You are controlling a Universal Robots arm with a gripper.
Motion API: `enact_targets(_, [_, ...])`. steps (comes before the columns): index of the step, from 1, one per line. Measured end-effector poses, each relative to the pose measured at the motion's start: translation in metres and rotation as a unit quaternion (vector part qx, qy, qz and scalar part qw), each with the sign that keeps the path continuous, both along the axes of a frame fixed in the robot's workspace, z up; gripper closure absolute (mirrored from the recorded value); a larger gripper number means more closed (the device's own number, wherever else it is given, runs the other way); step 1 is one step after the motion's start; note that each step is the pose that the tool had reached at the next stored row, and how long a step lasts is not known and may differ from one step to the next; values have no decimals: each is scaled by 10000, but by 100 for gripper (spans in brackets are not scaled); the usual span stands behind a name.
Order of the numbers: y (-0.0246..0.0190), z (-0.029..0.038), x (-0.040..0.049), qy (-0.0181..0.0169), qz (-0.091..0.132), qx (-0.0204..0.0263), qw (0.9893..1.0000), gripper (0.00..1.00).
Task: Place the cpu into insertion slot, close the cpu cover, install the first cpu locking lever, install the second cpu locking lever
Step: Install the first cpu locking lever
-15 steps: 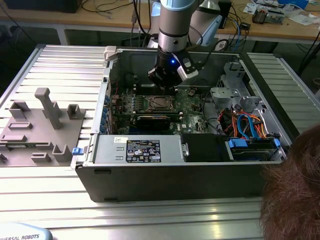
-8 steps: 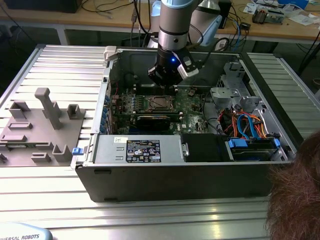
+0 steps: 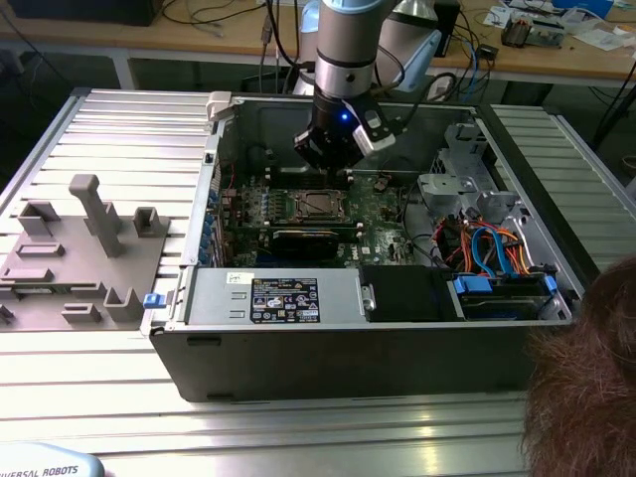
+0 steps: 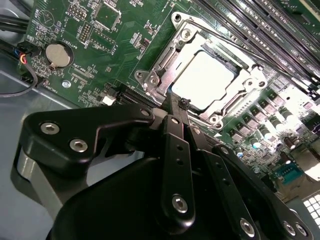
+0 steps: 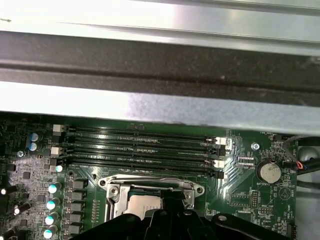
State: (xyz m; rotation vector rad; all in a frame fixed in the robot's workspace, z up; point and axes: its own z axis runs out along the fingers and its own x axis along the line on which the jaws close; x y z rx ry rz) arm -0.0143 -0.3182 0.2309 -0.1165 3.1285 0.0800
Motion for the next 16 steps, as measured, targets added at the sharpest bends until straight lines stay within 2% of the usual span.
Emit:
enact_targets(6, [0, 75, 0, 0, 0, 0, 10000, 89])
enact_targets(9, [-5, 82, 1, 0, 1, 1, 10000, 89])
enact_targets(16, [-73, 83, 0, 0, 0, 0, 10000, 89])
